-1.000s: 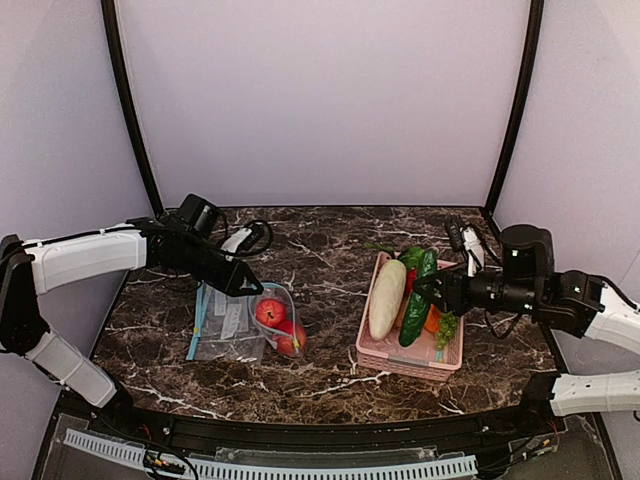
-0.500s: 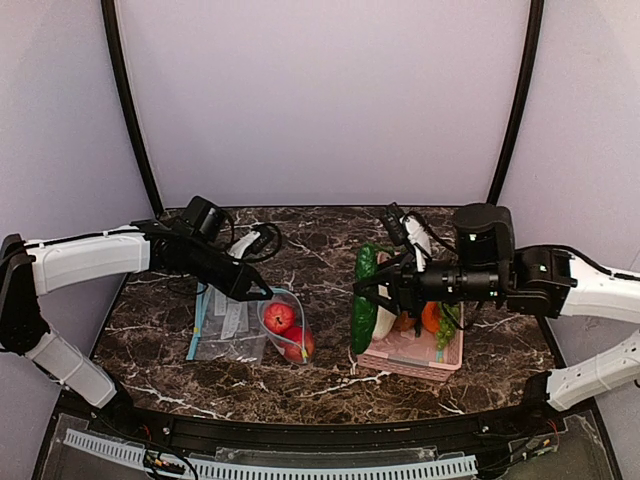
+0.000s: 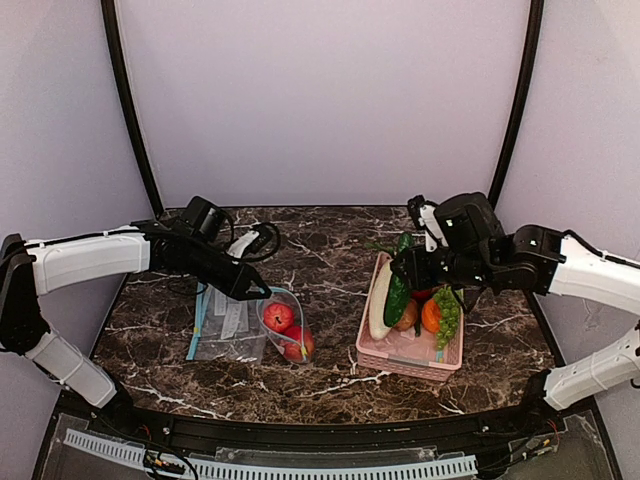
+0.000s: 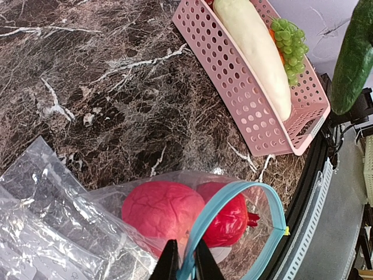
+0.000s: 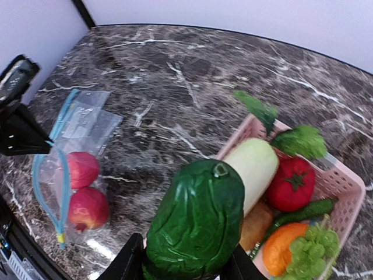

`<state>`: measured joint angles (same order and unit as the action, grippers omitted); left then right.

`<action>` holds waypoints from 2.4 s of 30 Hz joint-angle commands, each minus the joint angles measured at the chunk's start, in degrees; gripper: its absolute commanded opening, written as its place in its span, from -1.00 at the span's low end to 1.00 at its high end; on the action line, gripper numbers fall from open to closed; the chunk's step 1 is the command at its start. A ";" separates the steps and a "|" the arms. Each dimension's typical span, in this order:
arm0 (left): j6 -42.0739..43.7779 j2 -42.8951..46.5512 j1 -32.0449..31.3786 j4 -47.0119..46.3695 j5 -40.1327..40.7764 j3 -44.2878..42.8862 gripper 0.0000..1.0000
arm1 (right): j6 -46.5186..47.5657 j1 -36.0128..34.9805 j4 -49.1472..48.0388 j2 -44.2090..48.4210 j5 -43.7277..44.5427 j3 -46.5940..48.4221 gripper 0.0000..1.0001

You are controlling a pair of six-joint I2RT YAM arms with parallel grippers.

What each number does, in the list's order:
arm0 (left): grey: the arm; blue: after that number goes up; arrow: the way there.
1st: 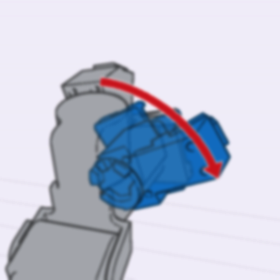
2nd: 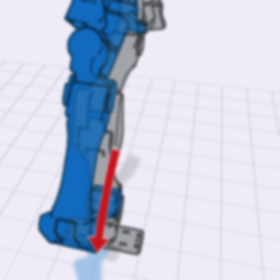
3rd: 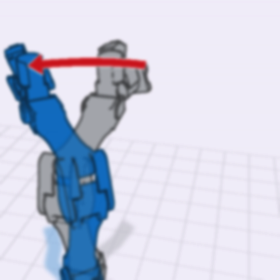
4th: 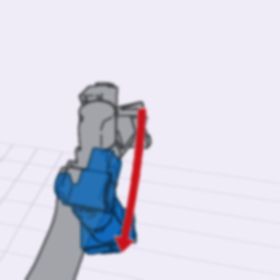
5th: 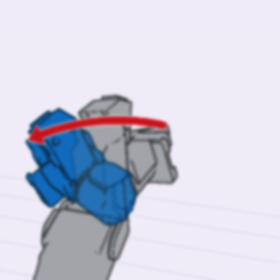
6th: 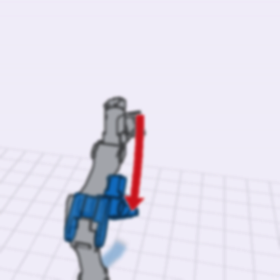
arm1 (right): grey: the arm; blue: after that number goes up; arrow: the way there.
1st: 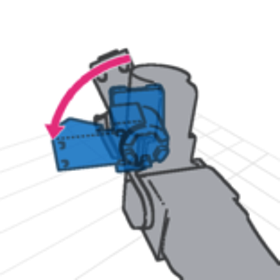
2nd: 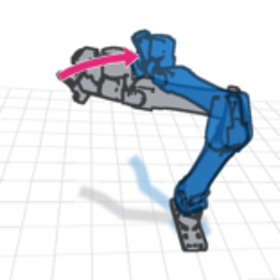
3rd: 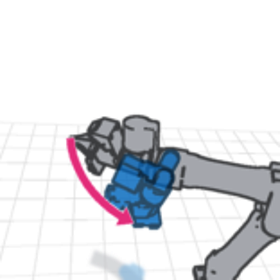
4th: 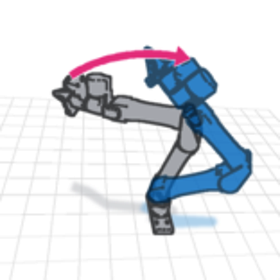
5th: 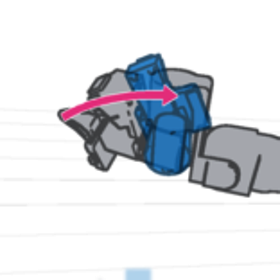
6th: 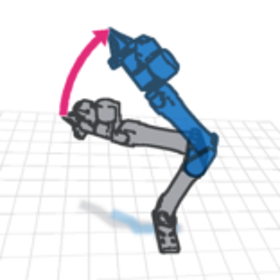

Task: Place the food in the zip-top bag and seal the zipper
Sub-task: Place the fake vegetable in the bin, then adjust the fake vegetable in the bin.

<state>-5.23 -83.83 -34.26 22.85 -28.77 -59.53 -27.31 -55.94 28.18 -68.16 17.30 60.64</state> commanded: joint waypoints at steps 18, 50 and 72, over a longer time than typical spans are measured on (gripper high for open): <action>-0.21 -0.52 -0.10 1.35 1.77 0.55 -0.80 | -6.20 6.64 4.96 -7.26 -12.44 -8.11 -0.42; -0.30 0.13 -0.06 1.58 1.63 0.52 -0.80 | 7.09 19.96 9.35 -24.23 -10.36 4.13 -0.27; -0.55 0.03 -0.10 1.60 0.97 0.35 -0.80 | 3.80 24.44 9.73 -36.21 -6.63 3.28 -0.46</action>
<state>-5.39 -84.42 -34.26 23.05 -27.18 -59.53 -21.76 -31.86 36.36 -100.53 8.01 64.79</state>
